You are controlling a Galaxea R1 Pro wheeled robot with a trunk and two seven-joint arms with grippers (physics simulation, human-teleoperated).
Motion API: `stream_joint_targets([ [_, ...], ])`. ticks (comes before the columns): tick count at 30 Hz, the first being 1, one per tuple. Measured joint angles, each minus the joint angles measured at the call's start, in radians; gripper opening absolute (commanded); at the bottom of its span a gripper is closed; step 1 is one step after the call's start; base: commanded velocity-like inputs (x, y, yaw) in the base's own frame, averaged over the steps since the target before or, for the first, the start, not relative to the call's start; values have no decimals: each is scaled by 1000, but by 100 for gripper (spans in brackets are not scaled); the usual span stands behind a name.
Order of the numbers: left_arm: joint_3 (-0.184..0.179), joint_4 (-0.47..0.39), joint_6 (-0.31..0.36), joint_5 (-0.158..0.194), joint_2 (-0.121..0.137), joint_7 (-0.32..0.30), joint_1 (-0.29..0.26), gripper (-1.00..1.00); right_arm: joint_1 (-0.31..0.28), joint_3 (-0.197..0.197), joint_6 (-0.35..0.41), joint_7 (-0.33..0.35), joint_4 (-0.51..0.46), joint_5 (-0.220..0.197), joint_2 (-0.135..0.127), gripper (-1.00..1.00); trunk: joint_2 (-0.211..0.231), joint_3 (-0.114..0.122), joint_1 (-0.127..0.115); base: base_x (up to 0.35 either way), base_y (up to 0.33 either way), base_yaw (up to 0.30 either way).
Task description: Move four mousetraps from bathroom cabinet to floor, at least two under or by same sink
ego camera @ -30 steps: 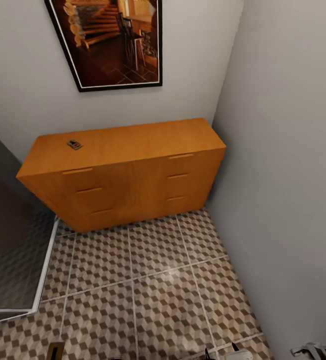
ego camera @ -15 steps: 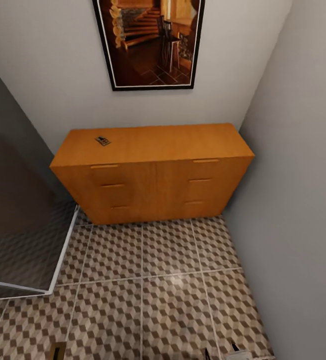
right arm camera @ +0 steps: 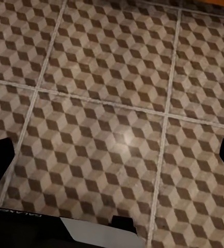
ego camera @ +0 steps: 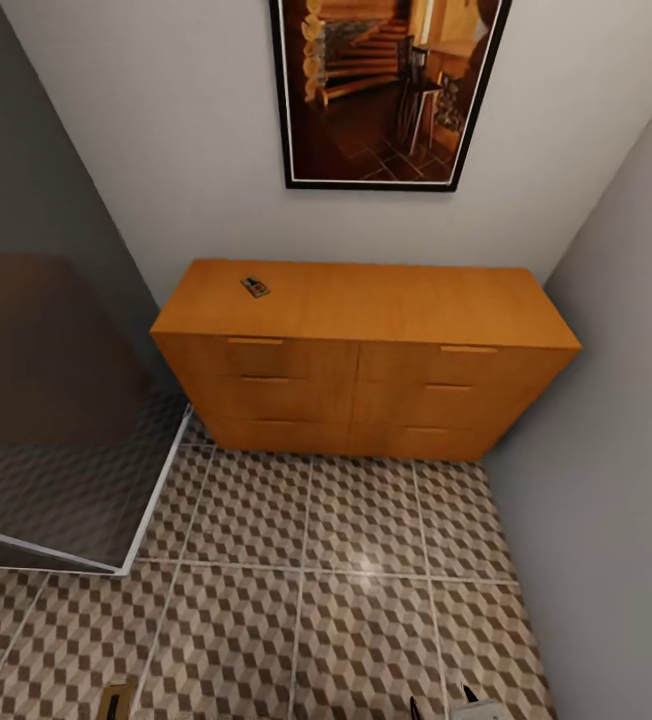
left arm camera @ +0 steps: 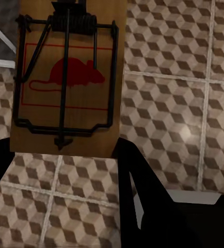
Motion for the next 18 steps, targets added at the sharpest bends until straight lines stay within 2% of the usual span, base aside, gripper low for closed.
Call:
stream_joint_targets([
  [13,0,0,0,0,-2,0,0,-100,0,1,-1,0,0,0,0,100,0,0,0,1,0,278],
  [18,0,0,0,0,-2,0,0,-100,0,1,-1,1,0,0,-2,100,0,0,0,0,0,83],
])
